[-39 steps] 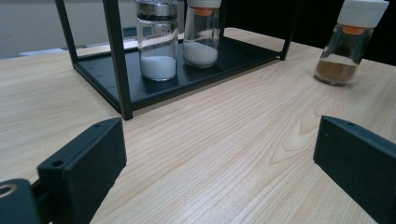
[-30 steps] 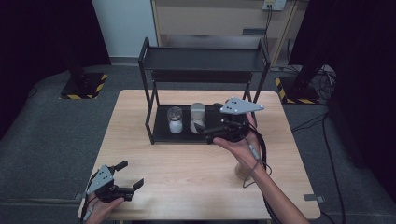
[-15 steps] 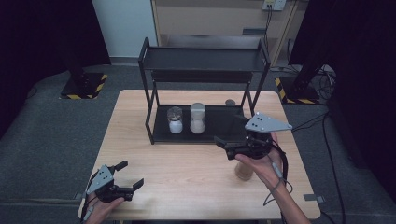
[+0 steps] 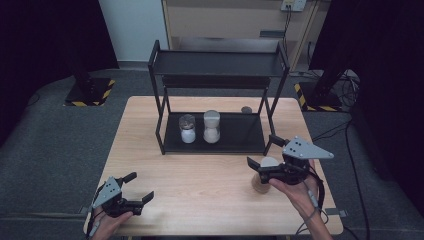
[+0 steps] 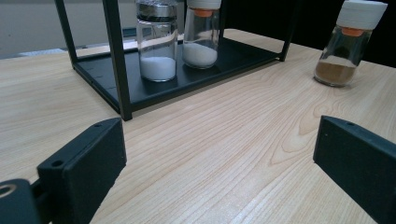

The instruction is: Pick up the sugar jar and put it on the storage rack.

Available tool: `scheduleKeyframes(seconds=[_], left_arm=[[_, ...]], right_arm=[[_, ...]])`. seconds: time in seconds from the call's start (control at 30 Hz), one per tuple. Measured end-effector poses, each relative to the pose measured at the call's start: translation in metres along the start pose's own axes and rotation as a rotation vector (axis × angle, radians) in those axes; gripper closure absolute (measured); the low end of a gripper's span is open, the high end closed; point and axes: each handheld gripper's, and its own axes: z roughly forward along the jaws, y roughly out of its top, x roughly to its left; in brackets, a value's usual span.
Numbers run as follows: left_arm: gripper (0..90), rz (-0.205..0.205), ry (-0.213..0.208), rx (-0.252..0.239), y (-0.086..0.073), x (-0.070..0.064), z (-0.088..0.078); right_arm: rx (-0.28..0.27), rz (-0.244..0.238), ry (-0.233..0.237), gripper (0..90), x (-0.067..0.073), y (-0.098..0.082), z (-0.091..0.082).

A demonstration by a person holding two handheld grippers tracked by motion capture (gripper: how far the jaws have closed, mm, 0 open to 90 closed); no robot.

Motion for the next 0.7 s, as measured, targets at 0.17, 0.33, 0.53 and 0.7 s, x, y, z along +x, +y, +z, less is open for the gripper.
scheduleKeyframes(seconds=[0.17, 0.33, 0.53, 0.7], left_arm=[[1.3, 0.000, -0.001, 0.000, 0.000, 0.000, 0.000], [1.3, -0.003, -0.002, -0.002, 0.000, 0.000, 0.000], [1.3, -0.003, -0.005, -0.001, 0.000, 0.000, 0.000], [1.2, -0.004, -0.007, -0.004, 0.000, 0.000, 0.000]], right_arm=[[0.008, -0.013, -0.012, 4.6, 0.001, -0.010, -0.012], [0.009, 0.012, -0.025, 4.2, 0.000, -0.025, -0.024], [-0.006, 0.031, -0.039, 3.7, 0.000, -0.044, -0.037], [-0.005, 0.044, -0.046, 3.7, 0.000, -0.056, -0.044]])
